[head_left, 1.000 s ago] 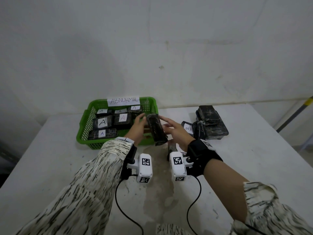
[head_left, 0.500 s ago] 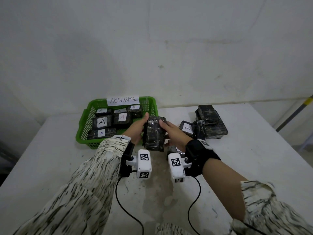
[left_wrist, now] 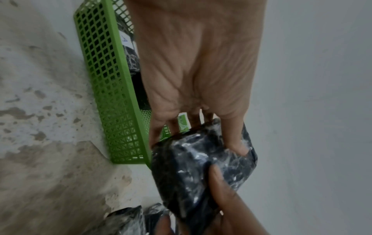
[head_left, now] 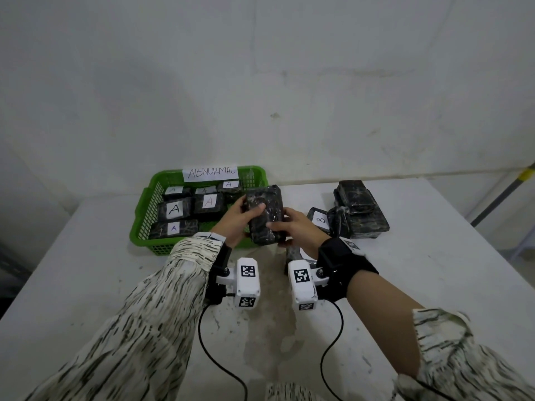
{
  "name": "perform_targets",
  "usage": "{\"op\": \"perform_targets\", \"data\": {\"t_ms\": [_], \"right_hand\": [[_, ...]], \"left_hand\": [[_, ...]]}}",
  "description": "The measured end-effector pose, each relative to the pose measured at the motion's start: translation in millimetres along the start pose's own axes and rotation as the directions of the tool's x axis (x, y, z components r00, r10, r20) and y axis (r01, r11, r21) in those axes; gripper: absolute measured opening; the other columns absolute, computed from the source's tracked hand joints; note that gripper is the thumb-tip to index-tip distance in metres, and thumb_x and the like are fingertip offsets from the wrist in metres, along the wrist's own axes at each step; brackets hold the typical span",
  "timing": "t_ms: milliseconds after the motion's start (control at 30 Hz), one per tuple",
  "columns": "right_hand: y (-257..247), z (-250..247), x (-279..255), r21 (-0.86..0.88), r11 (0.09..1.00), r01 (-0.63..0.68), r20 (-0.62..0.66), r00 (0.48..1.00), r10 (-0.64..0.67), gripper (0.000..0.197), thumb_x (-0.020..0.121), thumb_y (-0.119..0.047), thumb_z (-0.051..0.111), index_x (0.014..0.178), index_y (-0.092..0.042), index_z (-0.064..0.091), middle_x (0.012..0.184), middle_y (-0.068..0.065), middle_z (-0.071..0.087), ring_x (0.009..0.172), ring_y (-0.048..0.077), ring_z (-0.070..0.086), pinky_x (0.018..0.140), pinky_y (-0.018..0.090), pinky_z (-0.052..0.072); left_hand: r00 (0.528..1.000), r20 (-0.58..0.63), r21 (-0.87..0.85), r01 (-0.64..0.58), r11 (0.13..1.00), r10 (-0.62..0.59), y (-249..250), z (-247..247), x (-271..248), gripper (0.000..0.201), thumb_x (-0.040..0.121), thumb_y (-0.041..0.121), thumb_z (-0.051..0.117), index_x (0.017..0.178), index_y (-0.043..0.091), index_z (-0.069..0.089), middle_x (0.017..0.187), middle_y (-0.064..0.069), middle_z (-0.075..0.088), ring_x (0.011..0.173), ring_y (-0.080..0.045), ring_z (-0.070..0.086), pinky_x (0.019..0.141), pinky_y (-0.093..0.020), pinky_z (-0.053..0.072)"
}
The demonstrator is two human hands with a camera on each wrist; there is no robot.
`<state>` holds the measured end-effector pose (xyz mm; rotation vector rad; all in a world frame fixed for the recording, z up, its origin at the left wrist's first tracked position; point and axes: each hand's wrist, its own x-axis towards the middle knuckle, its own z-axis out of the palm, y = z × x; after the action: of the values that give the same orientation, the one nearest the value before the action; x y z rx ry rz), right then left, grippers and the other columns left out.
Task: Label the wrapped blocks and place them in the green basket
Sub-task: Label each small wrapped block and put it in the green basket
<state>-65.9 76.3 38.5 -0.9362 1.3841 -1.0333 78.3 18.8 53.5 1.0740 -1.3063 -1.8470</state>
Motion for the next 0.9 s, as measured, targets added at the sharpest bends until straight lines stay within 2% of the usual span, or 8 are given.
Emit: {"op": "perform_targets", "data": {"t_ms": [100,267,367,467,533,600,733,900], "right_hand": [[-0.3,-1.2,-1.4,0.022,0.999,0.023,-0.031,0.999,-0.022,0.044,0.087,-0.013,0.067,0.127,-0.011,0.050,0.099,0.001,0.064,0.088,0.020,0.062,0.063,0.029,0.052],[4.7,-1.7,-1.7,-0.018,0.999,0.031,0.010,0.999,-0.031,0.051,0.086,-0.021,0.070,0.131,-0.018,0.046,0.115,0.011,0.062,0.097,0.022,0.063,0.073,0.035,0.052],[4.2,-0.8,-4.6,0.013,0.999,0.032,-0.023,0.999,-0.031,0.036,0.094,-0.044,0.053,0.122,-0.021,0.051,0.108,0.003,0.061,0.095,0.021,0.060,0.077,0.036,0.048],[5.6,-3.3,-4.5,0.006,0.999,0.044,-0.017,0.999,-0.044,0.021,0.094,-0.034,0.058,0.111,-0.022,0.053,0.116,0.004,0.061,0.112,0.022,0.058,0.079,0.038,0.045],[4.6,-4.6,-4.5,0.017,0.999,0.046,0.019,0.999,-0.046,0.025,0.090,-0.021,0.065,0.110,-0.019,0.051,0.118,0.006,0.061,0.110,0.024,0.060,0.078,0.041,0.049],[2.8,-3.0,-5.1,0.037,0.998,0.046,0.042,0.998,-0.048,0.030,0.087,-0.011,0.066,0.109,-0.016,0.046,0.108,0.010,0.062,0.092,0.025,0.064,0.073,0.042,0.053],[2.2,1.3,-2.7,0.007,0.997,0.075,-0.042,0.996,-0.075,0.032,0.085,-0.005,0.067,0.101,-0.016,0.042,0.100,0.017,0.057,0.069,0.020,0.062,0.060,0.034,0.053],[1.5,-1.9,-4.3,0.022,0.999,0.034,0.005,0.999,-0.035,0.034,0.086,-0.002,0.062,0.112,-0.015,0.044,0.093,0.009,0.060,0.077,0.022,0.060,0.079,0.045,0.049]], "left_hand": [[0.999,0.012,0.078,0.051,0.996,-0.052,-2.7,0.5,-2.1,0.046,0.092,0.008,0.054,0.136,0.011,0.040,0.133,-0.014,0.052,0.107,-0.029,0.057,0.084,-0.044,0.051],[0.998,-0.056,0.080,-0.001,0.997,0.005,-6.3,-1.6,-2.8,0.058,0.093,0.002,0.049,0.144,0.016,0.025,0.136,-0.020,0.047,0.118,-0.034,0.051,0.089,-0.046,0.047],[0.994,-0.099,0.090,-0.027,0.996,0.036,-7.1,-3.1,-3.4,0.058,0.093,-0.001,0.047,0.141,0.020,0.023,0.120,-0.023,0.053,0.102,-0.033,0.058,0.082,-0.049,0.048],[0.997,-0.023,-0.011,0.073,0.997,-0.073,-4.9,-2.0,-4.2,0.049,0.095,-0.001,0.043,0.137,0.022,0.031,0.108,-0.017,0.057,0.089,-0.031,0.058,0.082,-0.055,0.048],[0.990,-0.004,-0.088,0.137,0.987,-0.138,-3.6,-0.4,-4.3,0.042,0.097,0.006,0.041,0.135,0.023,0.036,0.106,-0.013,0.056,0.092,-0.033,0.057,0.081,-0.056,0.048],[0.984,0.003,-0.104,0.178,0.979,-0.178,-3.3,0.8,-5.0,0.036,0.100,0.022,0.037,0.137,0.019,0.039,0.115,-0.014,0.055,0.100,-0.033,0.055,0.084,-0.056,0.047],[0.959,0.097,0.042,0.262,0.964,-0.265,0.9,3.6,-7.7,0.057,0.094,0.057,0.031,0.129,0.016,0.050,0.118,-0.013,0.058,0.108,-0.033,0.058,0.084,-0.048,0.050],[0.993,-0.060,0.072,0.107,0.992,-0.103,1.4,3.1,-0.1,0.051,0.089,0.015,0.060,0.135,0.019,0.039,0.123,-0.013,0.054,0.111,-0.028,0.053,0.086,-0.046,0.046]]}}
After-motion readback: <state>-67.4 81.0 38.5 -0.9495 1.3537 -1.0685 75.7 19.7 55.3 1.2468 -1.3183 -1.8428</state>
